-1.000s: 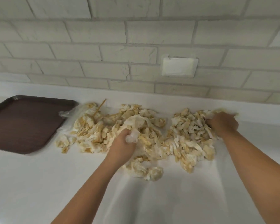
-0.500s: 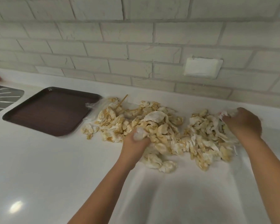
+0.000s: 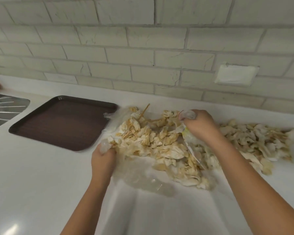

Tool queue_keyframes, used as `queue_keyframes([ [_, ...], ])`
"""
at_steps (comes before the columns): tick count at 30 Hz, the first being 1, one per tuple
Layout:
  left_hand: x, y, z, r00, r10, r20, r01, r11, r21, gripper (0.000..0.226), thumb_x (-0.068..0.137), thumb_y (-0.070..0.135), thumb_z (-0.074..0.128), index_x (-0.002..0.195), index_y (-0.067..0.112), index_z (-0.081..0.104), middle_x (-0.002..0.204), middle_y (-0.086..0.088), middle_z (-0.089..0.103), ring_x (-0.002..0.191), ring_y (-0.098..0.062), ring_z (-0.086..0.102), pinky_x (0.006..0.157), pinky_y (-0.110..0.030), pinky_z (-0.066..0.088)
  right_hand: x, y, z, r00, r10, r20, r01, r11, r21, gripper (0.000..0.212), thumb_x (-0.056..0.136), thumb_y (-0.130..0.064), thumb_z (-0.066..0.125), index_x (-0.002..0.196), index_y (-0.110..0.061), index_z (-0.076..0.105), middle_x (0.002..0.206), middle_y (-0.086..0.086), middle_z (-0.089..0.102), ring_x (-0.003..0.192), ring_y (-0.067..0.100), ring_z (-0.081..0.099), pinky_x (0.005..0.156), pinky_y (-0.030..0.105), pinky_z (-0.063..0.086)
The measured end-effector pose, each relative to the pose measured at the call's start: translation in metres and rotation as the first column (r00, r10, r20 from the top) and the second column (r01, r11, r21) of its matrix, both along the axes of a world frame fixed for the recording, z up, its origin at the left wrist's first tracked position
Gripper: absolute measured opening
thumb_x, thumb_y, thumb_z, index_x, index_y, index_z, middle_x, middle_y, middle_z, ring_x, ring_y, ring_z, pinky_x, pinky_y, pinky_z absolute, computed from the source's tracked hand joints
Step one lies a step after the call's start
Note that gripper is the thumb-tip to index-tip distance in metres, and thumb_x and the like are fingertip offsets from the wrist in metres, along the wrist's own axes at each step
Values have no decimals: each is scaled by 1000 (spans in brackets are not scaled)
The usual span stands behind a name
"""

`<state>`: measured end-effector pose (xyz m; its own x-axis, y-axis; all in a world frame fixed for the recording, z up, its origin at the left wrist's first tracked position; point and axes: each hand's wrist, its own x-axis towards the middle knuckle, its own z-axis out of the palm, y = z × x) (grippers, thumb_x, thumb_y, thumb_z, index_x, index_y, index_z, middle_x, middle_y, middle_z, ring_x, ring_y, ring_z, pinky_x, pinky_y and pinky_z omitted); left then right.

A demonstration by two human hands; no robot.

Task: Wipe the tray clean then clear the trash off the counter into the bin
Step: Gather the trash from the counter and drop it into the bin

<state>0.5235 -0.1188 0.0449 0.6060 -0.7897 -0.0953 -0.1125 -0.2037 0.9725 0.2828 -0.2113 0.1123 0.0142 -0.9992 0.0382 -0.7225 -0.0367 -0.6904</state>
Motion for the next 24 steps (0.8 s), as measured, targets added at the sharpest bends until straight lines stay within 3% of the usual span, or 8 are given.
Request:
queue_keyframes([
  [3, 26, -10, -25, 898, -231, 374, 181, 970, 165, 23, 84, 35, 49, 98, 19, 57, 96, 0, 61, 92, -25, 59, 72, -33, 47, 59, -35, -18, 970, -15, -241, 41, 993, 107, 14, 84, -24, 53, 83, -14, 61, 77, 0, 59, 69, 19, 56, 54, 23, 40],
  [7, 32, -4, -53, 383, -612, 692, 369, 788, 493, 99, 53, 96, 26, 116, 24, 48, 111, 4, 44, 105, -18, 47, 88, -31, 43, 104, -71, -56, 852, 41, -522, 98, 967, 235, 15, 88, -20, 46, 88, -9, 57, 82, 3, 54, 80, 23, 57, 68, 28, 47],
  [9, 39, 0, -62, 217, -629, 746, 421, 750, 510, 111, 41, 102, 15, 109, 23, 52, 107, 5, 47, 96, -17, 49, 83, -31, 46, 109, -79, -69, 813, 29, -582, 151, 954, 258, 20, 89, -21, 47, 96, -9, 61, 82, 2, 54, 79, 22, 56, 68, 28, 46],
  [11, 48, 4, -70, 166, -599, 784, 513, 731, 450, 105, 40, 102, 25, 95, 20, 59, 95, 5, 52, 81, -17, 54, 69, -30, 50, 110, -83, -78, 786, 21, -618, 175, 951, 255, 20, 89, -22, 48, 97, -12, 64, 78, 1, 55, 76, 21, 55, 66, 28, 46],
  [13, 57, 3, -74, 120, -595, 795, 548, 708, 447, 95, 40, 96, 36, 94, 21, 59, 95, 6, 52, 81, -16, 53, 71, -28, 49, 109, -83, -82, 771, 32, -637, 175, 950, 259, 19, 89, -17, 48, 98, -12, 64, 77, 0, 56, 74, 20, 56, 64, 28, 45],
  [15, 66, -2, -76, 150, -623, 768, 597, 676, 432, 80, 53, 81, 46, 102, 20, 59, 101, 5, 51, 89, -17, 52, 77, -27, 47, 107, -82, -84, 780, 49, -623, 175, 940, 293, 20, 88, -13, 48, 100, -11, 64, 79, 1, 57, 71, 18, 56, 61, 27, 45],
  [19, 79, -15, -74, 393, -631, 669, 683, 687, 247, 43, 74, 38, 71, 111, 17, 63, 101, 2, 58, 90, -18, 59, 74, -18, 43, 99, -80, -85, 859, -21, -511, 192, 940, 283, 19, 91, -21, 50, 96, -7, 63, 75, 2, 56, 64, 17, 55, 53, 26, 40],
  [24, 96, -34, -34, 694, -543, 473, 585, 808, 68, 32, 73, 36, 70, 99, 24, 56, 87, 10, 62, 80, -9, 60, 67, -15, 43, 79, -74, -77, 939, -95, -332, 163, 969, 186, 46, 64, -64, 50, 76, -20, 59, 71, 0, 58, 70, 24, 59, 54, 28, 36],
])
